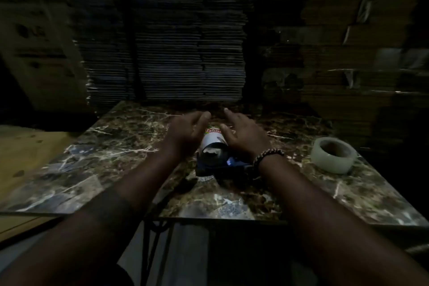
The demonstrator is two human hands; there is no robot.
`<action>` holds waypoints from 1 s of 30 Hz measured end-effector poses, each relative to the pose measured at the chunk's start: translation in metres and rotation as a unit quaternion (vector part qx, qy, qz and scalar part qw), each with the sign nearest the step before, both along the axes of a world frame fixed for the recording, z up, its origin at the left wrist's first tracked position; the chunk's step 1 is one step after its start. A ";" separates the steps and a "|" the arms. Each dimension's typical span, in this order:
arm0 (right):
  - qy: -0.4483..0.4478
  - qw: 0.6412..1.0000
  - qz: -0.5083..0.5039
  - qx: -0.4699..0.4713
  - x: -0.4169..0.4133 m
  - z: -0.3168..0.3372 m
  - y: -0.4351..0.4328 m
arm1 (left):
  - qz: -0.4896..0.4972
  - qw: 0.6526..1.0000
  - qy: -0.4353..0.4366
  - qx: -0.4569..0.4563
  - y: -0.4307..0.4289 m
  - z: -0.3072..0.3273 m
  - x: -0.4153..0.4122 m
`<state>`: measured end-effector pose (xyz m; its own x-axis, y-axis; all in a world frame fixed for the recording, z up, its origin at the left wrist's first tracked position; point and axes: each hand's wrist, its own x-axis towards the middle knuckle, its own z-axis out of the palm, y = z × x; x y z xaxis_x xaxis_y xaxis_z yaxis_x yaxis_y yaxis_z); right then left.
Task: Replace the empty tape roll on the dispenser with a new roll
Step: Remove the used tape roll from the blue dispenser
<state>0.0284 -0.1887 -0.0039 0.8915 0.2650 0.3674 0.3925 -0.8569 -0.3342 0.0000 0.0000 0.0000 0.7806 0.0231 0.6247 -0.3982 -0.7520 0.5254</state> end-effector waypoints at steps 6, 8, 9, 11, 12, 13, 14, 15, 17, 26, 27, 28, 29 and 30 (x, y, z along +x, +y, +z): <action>0.046 0.997 0.019 0.052 -0.015 -0.021 0.007 | -0.043 0.994 0.096 -0.006 -0.005 -0.034 -0.027; 0.051 0.997 0.018 0.062 -0.019 -0.025 0.006 | -0.042 0.993 0.111 -0.013 -0.002 -0.038 -0.026; 0.053 0.996 0.020 0.067 -0.021 -0.028 0.005 | -0.046 0.992 0.113 -0.015 -0.002 -0.041 -0.027; 0.056 0.996 0.021 0.069 -0.025 -0.033 0.003 | -0.049 0.992 0.117 -0.015 -0.003 -0.042 -0.030; 0.056 0.996 0.027 0.070 -0.026 -0.037 0.001 | -0.049 0.991 0.122 -0.024 -0.003 -0.044 -0.030; 0.053 0.996 0.033 0.070 -0.023 -0.044 -0.002 | -0.047 0.990 0.129 -0.037 -0.002 -0.046 -0.029; 0.053 0.996 0.035 0.069 -0.024 -0.049 -0.003 | -0.042 0.989 0.136 -0.045 -0.001 -0.047 -0.028; 0.052 0.995 0.040 0.073 -0.022 -0.054 -0.005 | -0.039 0.988 0.140 -0.050 0.000 -0.049 -0.026; 0.050 0.994 0.049 0.084 -0.022 -0.058 -0.007 | -0.041 0.985 0.154 -0.062 0.003 -0.053 -0.020; 0.140 0.961 0.053 0.232 -0.021 -0.053 -0.029 | -0.136 0.946 0.239 -0.169 0.022 -0.061 -0.013; 0.158 0.951 0.052 0.259 -0.019 -0.054 -0.031 | -0.150 0.941 0.246 -0.178 0.024 -0.062 -0.013; 0.169 0.945 0.047 0.277 -0.017 -0.056 -0.033 | -0.159 0.937 0.253 -0.181 0.026 -0.061 -0.012; 0.179 0.937 0.043 0.296 -0.014 -0.058 -0.034 | -0.167 0.935 0.255 -0.183 0.028 -0.061 -0.011; 0.185 0.931 0.041 0.311 -0.013 -0.058 -0.034 | -0.164 0.936 0.257 -0.176 0.029 -0.061 -0.009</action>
<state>0.0152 -0.2230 -0.0620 0.9737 0.1770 0.1436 0.2072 -0.4247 -0.8813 -0.0094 0.0291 -0.0610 0.9770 -0.1374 0.1628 -0.2036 -0.3772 0.9035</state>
